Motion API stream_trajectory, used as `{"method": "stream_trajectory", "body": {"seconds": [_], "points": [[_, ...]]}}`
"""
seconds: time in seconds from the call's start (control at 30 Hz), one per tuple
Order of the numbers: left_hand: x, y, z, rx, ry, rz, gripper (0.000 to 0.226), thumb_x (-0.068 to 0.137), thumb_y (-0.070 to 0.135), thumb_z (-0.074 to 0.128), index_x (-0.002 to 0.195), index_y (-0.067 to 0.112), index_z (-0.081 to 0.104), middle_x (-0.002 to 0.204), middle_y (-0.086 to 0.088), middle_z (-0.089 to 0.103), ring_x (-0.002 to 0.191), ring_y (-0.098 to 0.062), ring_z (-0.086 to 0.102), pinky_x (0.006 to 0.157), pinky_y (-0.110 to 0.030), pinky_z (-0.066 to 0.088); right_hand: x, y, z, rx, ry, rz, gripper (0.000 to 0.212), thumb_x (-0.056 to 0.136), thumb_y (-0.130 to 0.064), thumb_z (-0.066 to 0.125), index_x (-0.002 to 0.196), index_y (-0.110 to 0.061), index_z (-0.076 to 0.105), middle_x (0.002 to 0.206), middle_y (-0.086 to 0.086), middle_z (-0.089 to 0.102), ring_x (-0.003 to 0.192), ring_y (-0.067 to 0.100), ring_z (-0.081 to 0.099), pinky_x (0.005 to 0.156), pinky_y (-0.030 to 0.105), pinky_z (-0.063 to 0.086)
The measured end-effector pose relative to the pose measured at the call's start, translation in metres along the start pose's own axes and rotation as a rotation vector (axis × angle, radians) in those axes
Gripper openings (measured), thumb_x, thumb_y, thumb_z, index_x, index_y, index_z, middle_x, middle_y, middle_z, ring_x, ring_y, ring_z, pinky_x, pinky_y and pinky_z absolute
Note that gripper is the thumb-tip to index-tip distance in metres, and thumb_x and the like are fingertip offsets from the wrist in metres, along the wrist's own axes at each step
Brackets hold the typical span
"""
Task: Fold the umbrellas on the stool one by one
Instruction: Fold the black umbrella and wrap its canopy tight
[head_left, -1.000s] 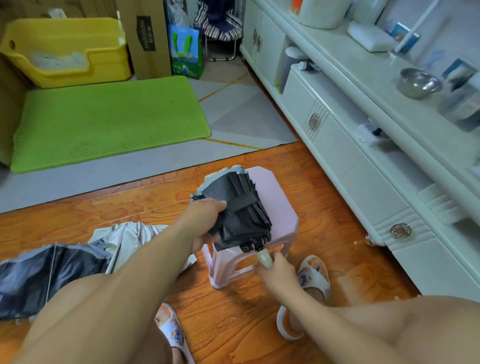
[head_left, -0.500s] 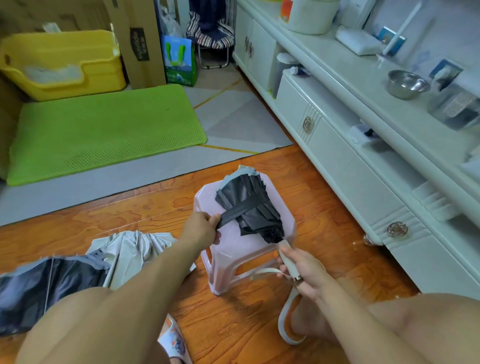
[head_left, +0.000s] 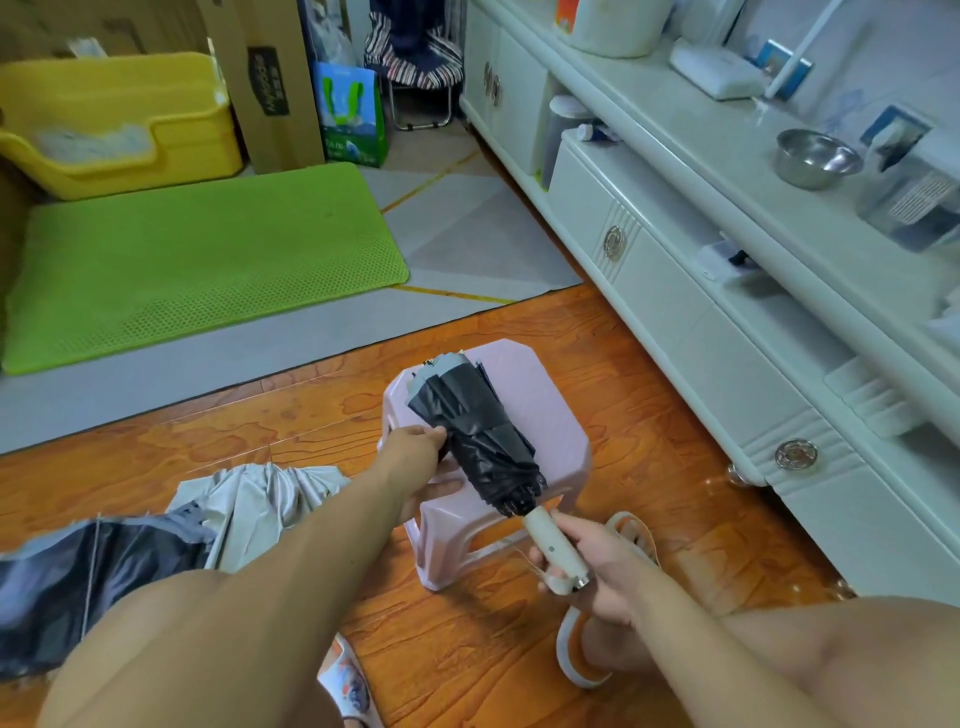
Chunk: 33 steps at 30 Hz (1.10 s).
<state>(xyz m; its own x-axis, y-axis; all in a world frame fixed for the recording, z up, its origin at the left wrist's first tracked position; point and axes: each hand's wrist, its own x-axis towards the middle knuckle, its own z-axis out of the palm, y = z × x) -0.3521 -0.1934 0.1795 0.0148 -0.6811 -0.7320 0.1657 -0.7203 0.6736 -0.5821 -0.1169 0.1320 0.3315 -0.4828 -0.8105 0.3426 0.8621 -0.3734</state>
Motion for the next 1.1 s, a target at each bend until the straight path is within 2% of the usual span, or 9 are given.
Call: {"method": "stream_trajectory", "body": {"seconds": [0.13,0.2,0.3,0.43,0.53,0.63,0.77,0.9,1.1], "points": [[-0.002,-0.007,0.003,0.051,-0.017,0.045,0.019,0.107,0.023,0.048,0.099,0.012,0.061,0.116,-0.017,0.070,0.104,-0.030,0.071,0.082,-0.042,0.063,0.003,0.006,0.006,-0.824,0.336,-0.275,0.061,0.080,-0.066,0.072,0.117,-0.020,0.058,0.102,-0.004,0.067,0.092,0.015,0.064,0.085,0.035,0.054],[-0.004,-0.006,0.005,0.080,-0.044,0.103,0.021,0.107,0.026,0.049,0.094,0.014,0.062,0.110,-0.012,0.073,0.105,-0.027,0.070,0.086,-0.040,0.061,0.005,0.008,0.011,-1.113,0.562,-0.447,0.047,0.083,-0.056,0.073,0.112,-0.026,0.052,0.105,-0.007,0.063,0.095,0.014,0.062,0.072,0.030,0.050],[-0.006,-0.003,0.008,0.155,-0.019,0.190,0.025,0.105,0.030,0.054,0.089,0.015,0.066,0.101,-0.008,0.072,0.098,-0.020,0.066,0.088,-0.040,0.059,0.007,0.005,0.012,-0.967,0.499,-0.539,0.025,0.093,-0.045,0.068,0.101,-0.023,0.061,0.091,-0.003,0.069,0.078,0.012,0.067,0.065,0.038,0.055],[0.001,-0.002,0.009,0.348,0.112,0.289,0.029,0.101,0.035,0.059,0.090,0.012,0.072,0.095,-0.009,0.073,0.093,-0.025,0.067,0.093,-0.051,0.057,0.000,-0.012,0.007,-0.835,0.213,-0.357,0.029,0.101,-0.039,0.058,0.103,-0.012,0.069,0.087,0.002,0.074,0.076,0.020,0.070,0.084,0.051,0.056],[0.004,0.000,0.011,0.377,0.123,0.298,0.025,0.101,0.033,0.060,0.089,0.015,0.072,0.094,-0.007,0.072,0.096,-0.027,0.067,0.094,-0.050,0.057,0.000,-0.030,0.011,-1.233,0.424,-0.444,0.031,0.098,-0.047,0.059,0.116,-0.021,0.062,0.111,-0.008,0.064,0.101,0.013,0.062,0.090,0.037,0.053],[0.006,0.001,0.014,0.365,0.133,0.301,0.024,0.101,0.032,0.060,0.090,0.015,0.072,0.094,-0.006,0.071,0.092,-0.025,0.065,0.095,-0.048,0.056,-0.003,-0.040,0.029,-1.272,0.656,-0.813,0.036,0.091,-0.048,0.068,0.112,-0.024,0.053,0.108,-0.010,0.049,0.093,0.012,0.057,0.078,0.031,0.050],[0.004,0.004,0.021,0.285,0.118,0.293,0.024,0.100,0.032,0.062,0.089,0.012,0.072,0.094,-0.006,0.074,0.094,-0.022,0.067,0.094,-0.049,0.057,0.016,-0.039,0.049,-1.402,0.690,-1.066,0.034,0.090,-0.042,0.071,0.111,-0.021,0.055,0.106,-0.007,0.050,0.094,0.014,0.050,0.074,0.028,0.047],[0.004,0.008,0.024,0.157,0.076,0.227,0.021,0.100,0.030,0.063,0.092,0.012,0.070,0.099,-0.009,0.075,0.100,-0.025,0.070,0.093,-0.045,0.059,0.036,-0.026,0.053,-1.319,0.789,-1.193,0.007,0.094,-0.030,0.066,0.096,-0.024,0.063,0.093,-0.009,0.058,0.088,0.014,0.052,0.077,0.044,0.053],[-0.004,0.015,0.028,-0.072,-0.011,0.097,0.017,0.099,0.023,0.065,0.111,0.011,0.069,0.110,-0.010,0.072,0.104,-0.024,0.068,0.091,-0.040,0.058,0.035,-0.002,0.050,-1.456,0.657,-1.523,0.005,0.093,-0.007,0.068,0.091,-0.005,0.072,0.100,0.005,0.069,0.094,0.021,0.062,0.079,0.025,0.053]]}}
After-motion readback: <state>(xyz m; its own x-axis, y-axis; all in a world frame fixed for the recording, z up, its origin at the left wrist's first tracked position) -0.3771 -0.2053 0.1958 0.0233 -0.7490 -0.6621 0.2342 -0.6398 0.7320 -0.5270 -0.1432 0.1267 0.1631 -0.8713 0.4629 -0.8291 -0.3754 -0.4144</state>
